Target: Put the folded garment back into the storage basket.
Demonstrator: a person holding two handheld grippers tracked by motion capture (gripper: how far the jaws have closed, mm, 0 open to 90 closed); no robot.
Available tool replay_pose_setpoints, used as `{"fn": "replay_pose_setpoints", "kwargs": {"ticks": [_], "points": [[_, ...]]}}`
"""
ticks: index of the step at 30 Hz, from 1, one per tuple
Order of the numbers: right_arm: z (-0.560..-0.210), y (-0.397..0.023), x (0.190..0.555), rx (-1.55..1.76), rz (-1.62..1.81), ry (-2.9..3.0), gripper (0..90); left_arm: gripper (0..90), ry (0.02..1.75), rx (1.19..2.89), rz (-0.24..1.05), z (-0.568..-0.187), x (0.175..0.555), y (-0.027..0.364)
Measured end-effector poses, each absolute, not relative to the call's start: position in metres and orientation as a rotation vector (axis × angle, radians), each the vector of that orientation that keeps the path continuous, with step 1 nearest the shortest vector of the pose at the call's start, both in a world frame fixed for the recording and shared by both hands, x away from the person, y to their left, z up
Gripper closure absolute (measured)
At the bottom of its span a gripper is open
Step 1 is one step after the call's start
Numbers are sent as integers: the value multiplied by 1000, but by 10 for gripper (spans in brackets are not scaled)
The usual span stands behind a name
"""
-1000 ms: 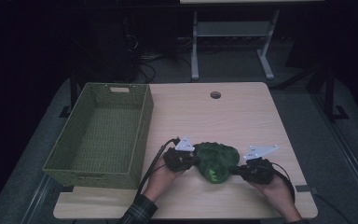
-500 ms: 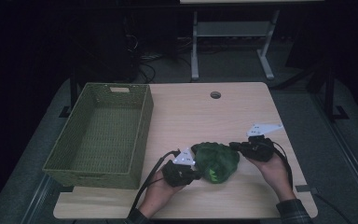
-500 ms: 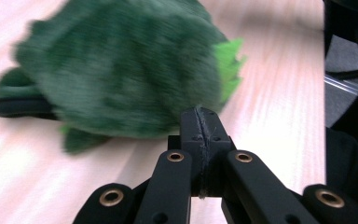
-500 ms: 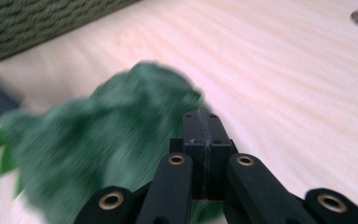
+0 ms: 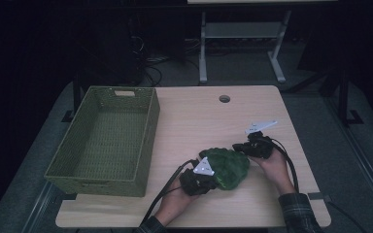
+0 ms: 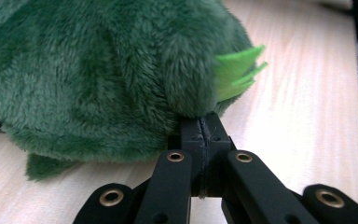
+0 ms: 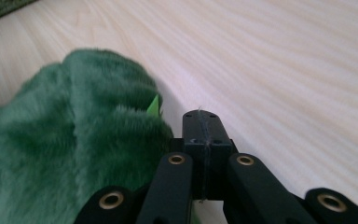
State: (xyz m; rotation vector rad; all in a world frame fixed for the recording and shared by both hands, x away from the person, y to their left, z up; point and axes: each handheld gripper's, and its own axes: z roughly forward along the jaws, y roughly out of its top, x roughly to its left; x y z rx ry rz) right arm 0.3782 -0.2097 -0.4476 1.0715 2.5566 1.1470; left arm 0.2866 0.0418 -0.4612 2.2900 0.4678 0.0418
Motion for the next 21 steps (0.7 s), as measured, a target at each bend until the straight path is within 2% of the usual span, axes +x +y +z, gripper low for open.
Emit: {"fn": "replay_pose_setpoints", "kwargs": {"ticks": [21], "points": [[-452,-216,331,1016,1194,2634,900,896,543,2303,120,-467,315,77]]}}
